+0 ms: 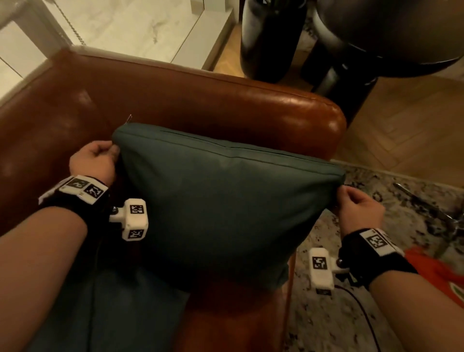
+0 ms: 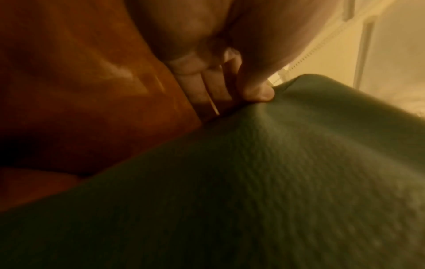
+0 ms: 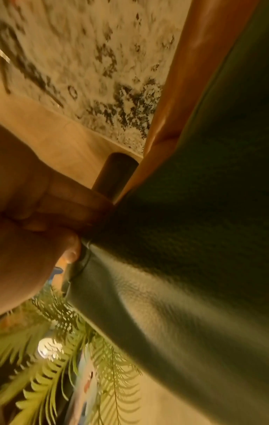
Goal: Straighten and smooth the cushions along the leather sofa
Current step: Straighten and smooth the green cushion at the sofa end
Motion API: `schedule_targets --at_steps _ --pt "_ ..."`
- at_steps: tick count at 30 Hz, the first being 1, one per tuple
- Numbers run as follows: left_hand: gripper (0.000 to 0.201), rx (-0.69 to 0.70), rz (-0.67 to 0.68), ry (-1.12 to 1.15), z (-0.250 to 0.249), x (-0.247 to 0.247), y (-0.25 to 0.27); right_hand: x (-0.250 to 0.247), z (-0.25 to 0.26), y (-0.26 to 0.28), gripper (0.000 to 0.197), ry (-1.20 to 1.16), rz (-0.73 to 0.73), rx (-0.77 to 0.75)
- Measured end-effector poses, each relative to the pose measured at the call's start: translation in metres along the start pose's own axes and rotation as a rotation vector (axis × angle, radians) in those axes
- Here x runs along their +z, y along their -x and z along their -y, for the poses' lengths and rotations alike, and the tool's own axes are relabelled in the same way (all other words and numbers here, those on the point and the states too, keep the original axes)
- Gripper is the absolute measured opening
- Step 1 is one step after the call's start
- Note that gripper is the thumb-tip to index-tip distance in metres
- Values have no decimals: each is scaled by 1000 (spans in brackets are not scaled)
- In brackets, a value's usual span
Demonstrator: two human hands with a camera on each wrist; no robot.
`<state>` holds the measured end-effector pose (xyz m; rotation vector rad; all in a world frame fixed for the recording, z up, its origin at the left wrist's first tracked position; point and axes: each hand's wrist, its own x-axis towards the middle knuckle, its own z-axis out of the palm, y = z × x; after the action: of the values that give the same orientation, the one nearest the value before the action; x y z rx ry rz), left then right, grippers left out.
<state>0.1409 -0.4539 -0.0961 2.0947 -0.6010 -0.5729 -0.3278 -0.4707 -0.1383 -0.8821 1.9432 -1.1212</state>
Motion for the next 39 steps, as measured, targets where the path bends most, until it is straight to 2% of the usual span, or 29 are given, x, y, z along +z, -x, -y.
schedule_targets --at_steps 2,4,6,8,10,11,14,17,19,22,26,28,32,36,39 --pt "29 22 -19 -17 -3 5 1 2 1 1 11 21 9 -19" --pt "31 23 -25 6 -1 8 10 6 3 9 14 -105 67 30" --pt "37 -16 56 29 12 8 17 4 3 22 15 -353 176 172" --pt "45 -108 169 71 24 7 28 -3 -5 37 30 -499 279 284" --pt "42 -180 201 148 29 10 38 -3 -16 50 43 -425 317 338" --pt "41 -182 169 134 29 11 41 1 -19 54 41 -351 309 338" --pt "36 -139 2 57 21 9 35 11 -11 51 35 -237 133 280" --pt "35 -143 -30 63 13 7 26 8 -1 40 31 -174 58 180" --pt "35 -137 -9 102 17 9 25 3 -4 38 26 -173 116 172" --pt "45 -195 55 124 33 7 38 -5 -17 43 17 -276 283 271" --pt "40 -331 183 215 62 9 57 1 -37 55 28 -279 386 392" --pt "45 -305 213 216 66 13 66 11 -37 59 33 -227 333 396" --pt "35 -221 112 101 64 17 60 22 -27 61 31 -183 193 366" --pt "27 -256 -13 77 53 11 46 15 -23 52 21 -160 88 289" --pt "23 -273 -35 26 48 10 39 8 -22 47 16 -145 74 227"
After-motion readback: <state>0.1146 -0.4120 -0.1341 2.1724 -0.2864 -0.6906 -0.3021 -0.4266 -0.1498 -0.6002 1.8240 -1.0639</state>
